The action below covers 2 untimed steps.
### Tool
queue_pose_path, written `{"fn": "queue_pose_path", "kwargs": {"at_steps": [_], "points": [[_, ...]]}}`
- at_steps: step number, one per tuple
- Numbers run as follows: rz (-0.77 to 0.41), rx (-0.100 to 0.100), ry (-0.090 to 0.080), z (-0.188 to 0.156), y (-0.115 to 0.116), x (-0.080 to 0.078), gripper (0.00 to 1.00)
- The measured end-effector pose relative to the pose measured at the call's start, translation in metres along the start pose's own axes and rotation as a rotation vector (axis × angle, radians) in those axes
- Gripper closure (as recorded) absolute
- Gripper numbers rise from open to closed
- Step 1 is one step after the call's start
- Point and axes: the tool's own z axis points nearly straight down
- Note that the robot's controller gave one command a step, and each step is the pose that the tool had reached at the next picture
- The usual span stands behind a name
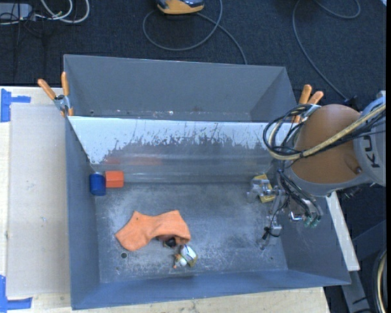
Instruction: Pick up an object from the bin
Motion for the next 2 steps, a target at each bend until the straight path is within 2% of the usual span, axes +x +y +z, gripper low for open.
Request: {"fn": "queue_pose_path", "kwargs": {"at_steps": [1,2], "points": [[-0.002,0.001,-0.007,-0.004,0.000,-0.002,0.00],[-0.065,0.003,-0.008,0.017,0.029,0.023,0.00]]}}
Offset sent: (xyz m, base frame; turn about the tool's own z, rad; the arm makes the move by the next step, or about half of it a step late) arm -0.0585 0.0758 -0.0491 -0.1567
